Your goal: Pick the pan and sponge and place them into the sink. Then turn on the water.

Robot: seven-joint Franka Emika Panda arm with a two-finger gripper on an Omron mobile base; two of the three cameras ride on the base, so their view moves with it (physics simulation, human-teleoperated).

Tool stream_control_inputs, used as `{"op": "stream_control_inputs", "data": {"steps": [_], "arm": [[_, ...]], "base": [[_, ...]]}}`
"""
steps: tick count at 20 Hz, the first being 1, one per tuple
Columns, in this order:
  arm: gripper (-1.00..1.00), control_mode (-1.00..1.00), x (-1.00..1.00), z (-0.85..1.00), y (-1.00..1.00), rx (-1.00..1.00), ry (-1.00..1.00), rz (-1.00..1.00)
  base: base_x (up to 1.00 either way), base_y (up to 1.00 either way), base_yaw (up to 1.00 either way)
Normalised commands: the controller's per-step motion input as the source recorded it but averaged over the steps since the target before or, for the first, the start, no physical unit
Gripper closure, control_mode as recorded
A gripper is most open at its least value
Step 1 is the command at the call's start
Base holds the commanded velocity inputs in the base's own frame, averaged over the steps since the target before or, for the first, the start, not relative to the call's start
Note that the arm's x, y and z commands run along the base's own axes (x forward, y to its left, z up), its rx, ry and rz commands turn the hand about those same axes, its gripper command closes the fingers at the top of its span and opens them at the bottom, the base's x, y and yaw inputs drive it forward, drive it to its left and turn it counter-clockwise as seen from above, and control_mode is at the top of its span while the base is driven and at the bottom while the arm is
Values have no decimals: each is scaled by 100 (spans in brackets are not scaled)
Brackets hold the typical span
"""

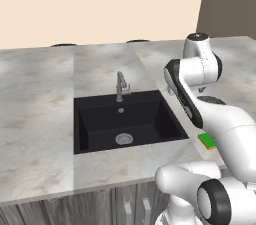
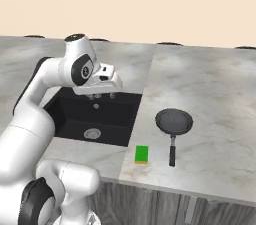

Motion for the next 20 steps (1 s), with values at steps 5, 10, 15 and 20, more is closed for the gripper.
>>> {"op": "stream_control_inputs", "data": {"steps": [5,10,15,20], "arm": [[-100,-100,-10,-20,-34,-2,0,0],[-100,-100,-10,-15,-35,0,0,0],[-100,-100,-2,-19,-29,-1,0,0],[-100,-100,0,-23,-32,0,0,1]], "base": [[0,0,0],[0,0,0],[0,0,0],[0,0,0]]}}
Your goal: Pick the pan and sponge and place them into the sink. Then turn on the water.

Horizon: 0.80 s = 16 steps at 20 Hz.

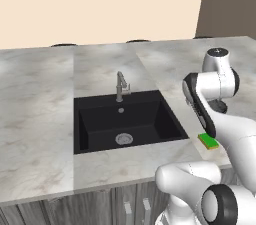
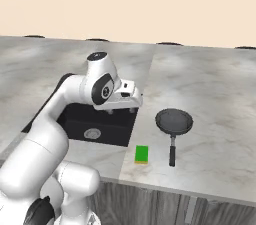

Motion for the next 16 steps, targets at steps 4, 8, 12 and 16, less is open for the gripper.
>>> {"op": "stream_control_inputs", "data": {"steps": [4,8,12,16], "arm": [[-100,-100,0,-24,-34,0,0,0],[-100,-100,0,-26,-33,0,0,0],[-100,-100,0,-29,-29,0,0,0],[-100,-100,0,-29,-33,0,0,0]], "base": [[0,0,0],[0,0,0],[0,0,0],[0,0,0]]}}
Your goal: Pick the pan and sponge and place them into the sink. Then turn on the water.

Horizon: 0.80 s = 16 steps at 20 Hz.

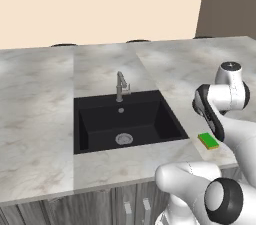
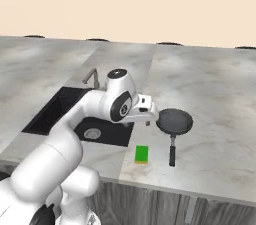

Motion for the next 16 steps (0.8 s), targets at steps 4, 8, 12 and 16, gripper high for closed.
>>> {"op": "stream_control_inputs", "data": {"steps": [4,8,12,16], "arm": [[-100,-100,0,-24,-36,0,0,0],[-100,-100,0,-23,-36,0,0,0],[-100,-100,0,-29,-38,0,0,0],[-100,-100,0,-32,-33,0,0,1]], "base": [[0,0,0],[0,0,0],[0,0,0],[0,0,0]]}}
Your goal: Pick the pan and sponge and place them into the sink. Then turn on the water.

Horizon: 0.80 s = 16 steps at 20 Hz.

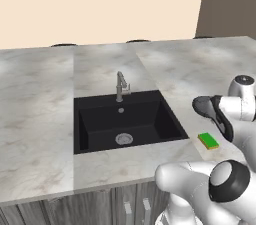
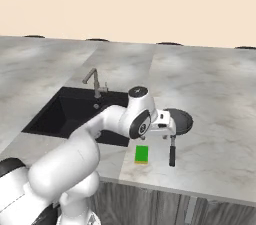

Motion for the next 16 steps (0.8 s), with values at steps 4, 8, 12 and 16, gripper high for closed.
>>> {"op": "stream_control_inputs", "data": {"steps": [4,8,12,16], "arm": [[-100,-100,0,-28,-28,0,0,1],[-100,-100,0,-24,-27,0,0,0],[-100,-100,3,-24,-30,0,0,0],[-100,-100,8,-24,-28,0,0,0]], "base": [[0,0,0],[0,0,0],[0,0,0],[0,0,0]]}}
